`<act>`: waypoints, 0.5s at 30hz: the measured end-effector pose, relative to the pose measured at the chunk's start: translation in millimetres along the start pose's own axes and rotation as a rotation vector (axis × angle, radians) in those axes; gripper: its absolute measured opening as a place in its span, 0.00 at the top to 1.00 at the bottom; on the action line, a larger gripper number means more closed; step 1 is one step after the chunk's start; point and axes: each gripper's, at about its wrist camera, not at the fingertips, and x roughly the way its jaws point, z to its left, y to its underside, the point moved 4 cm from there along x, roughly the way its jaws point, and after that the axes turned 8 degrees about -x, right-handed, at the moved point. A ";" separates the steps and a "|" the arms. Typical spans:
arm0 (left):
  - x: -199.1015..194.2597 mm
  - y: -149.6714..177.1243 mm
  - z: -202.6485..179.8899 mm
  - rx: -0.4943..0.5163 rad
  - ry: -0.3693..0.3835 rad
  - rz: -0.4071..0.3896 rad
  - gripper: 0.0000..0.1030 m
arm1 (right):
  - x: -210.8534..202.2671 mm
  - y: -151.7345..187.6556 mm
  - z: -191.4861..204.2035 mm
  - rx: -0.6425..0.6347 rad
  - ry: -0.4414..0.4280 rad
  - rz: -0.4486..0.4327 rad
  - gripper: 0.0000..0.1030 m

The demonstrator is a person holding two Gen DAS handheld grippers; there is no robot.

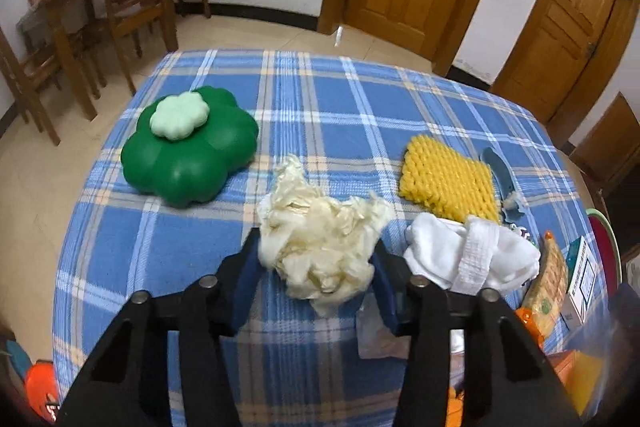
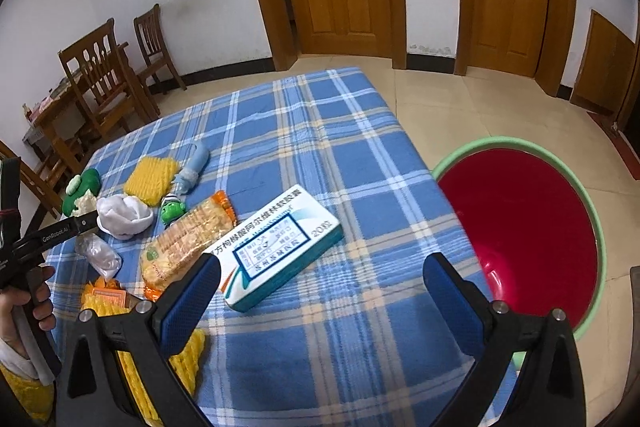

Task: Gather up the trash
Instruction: 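Grasp the crumpled cream tissue with the left gripper, then carry the tissue in the left gripper over the red bucket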

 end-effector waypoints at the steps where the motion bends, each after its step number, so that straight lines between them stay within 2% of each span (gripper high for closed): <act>1: -2.3 -1.7 0.4 0.016 -0.001 -0.015 0.60 | 1.5 -0.5 1.8 -0.004 -0.002 0.004 0.00; 2: -6.1 -2.3 0.3 0.020 0.012 -0.028 0.63 | 4.2 -1.1 4.5 -0.009 -0.006 0.012 0.00; 3: -7.1 -3.8 1.7 0.042 -0.005 -0.034 0.64 | 6.3 -1.7 6.5 -0.015 -0.009 0.017 0.00; 4: -10.3 -3.9 1.1 0.043 0.008 -0.043 0.65 | 8.6 -2.4 8.6 -0.021 -0.012 0.022 0.00; 15: -30.0 -3.3 -3.5 0.062 0.083 -0.080 0.65 | 42.7 -13.8 23.4 -0.171 -0.056 0.091 0.00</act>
